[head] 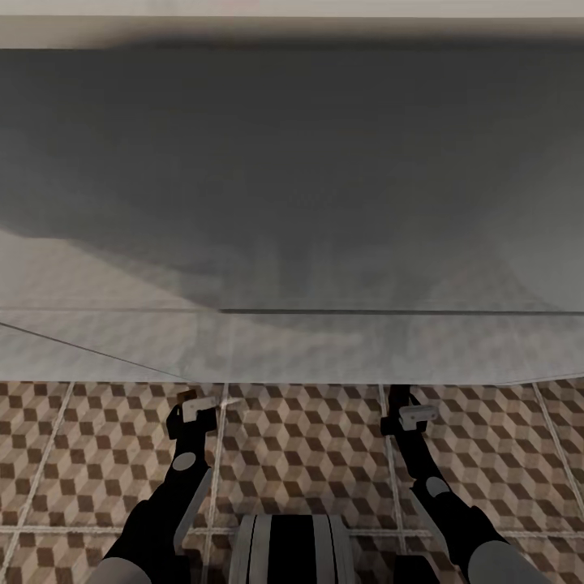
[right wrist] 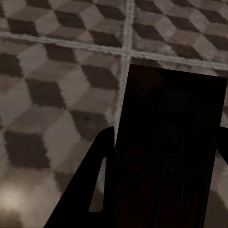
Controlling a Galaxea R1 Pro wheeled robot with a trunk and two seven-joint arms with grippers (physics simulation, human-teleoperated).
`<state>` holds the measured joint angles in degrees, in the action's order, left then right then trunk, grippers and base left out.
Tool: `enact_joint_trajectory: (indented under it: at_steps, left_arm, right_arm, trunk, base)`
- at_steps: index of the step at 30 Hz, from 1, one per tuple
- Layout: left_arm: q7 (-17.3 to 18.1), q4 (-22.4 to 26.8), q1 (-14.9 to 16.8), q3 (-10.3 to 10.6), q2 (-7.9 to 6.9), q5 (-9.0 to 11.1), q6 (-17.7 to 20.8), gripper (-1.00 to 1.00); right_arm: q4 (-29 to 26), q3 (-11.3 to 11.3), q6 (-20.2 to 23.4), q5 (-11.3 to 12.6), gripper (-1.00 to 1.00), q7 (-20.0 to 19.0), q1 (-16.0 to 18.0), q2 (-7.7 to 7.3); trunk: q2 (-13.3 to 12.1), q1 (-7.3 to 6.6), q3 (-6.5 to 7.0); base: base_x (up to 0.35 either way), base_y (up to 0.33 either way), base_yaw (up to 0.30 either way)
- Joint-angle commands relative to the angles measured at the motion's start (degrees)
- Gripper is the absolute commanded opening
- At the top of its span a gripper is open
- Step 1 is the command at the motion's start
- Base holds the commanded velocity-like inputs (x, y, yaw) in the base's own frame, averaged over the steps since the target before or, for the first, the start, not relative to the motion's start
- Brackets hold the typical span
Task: Take the four mousetraps from the cabinet in the bathroom and place them on the bathroom floor. Make sure all four end up on the same floor surface, and ensure that at least two of them are either under or directly next to the same bathroom sink.
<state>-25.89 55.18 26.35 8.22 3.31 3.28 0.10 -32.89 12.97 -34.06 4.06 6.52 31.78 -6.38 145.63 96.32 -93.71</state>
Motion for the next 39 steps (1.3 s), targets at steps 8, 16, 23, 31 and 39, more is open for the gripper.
enact_joint_trajectory:
  at_steps: [8,16,23,31,39]
  left_arm:
    - [-0.34,0.4,0.02,0.22,-0.14,0.05,0.31,-1.0]
    - [-0.15,0.45,0.02,0.22,-0.22,-0.01,0.34,-1.0]
    - [-0.29,0.5,0.05,0.22,-0.3,-0.07,0.34,-1.0]
    - [-0.33,0.51,1.16,0.16,-0.64,-0.47,0.29,-1.0]
    - [0.09,0.5,1.69,0.15,-0.41,-4.46,-0.38,-1.0]
  right_arm:
    - [0.01,0.48,0.19,0.51,-1.0,0.17,0.13,-0.28]
    - [-0.09,0.48,0.22,0.43,-1.0,0.16,0.32,-0.3]
    - [-0.15,0.48,0.37,0.42,-1.0,0.16,0.86,-0.32]
    - [-0.22,0.48,0.4,0.42,-1.0,0.24,1.34,-0.37]
    - [-0.16,0.48,0.4,0.49,-1.0,0.25,1.44,-0.45]
  trunk:
    - [0.01,-0.01,-0.03]
    - [0.01,-0.01,-0.03]
    - [0.01,-0.01,-0.03]
    - [0.01,-0.01,-0.03]
    - [0.01,-0.01,-0.03]
  base:
    - [0.0,0.0,0.0]
    - [0.0,0.0,0.0]
    - [0.0,0.0,0.0]
    - [0.0,0.0,0.0]
    - [0.0,0.0,0.0]
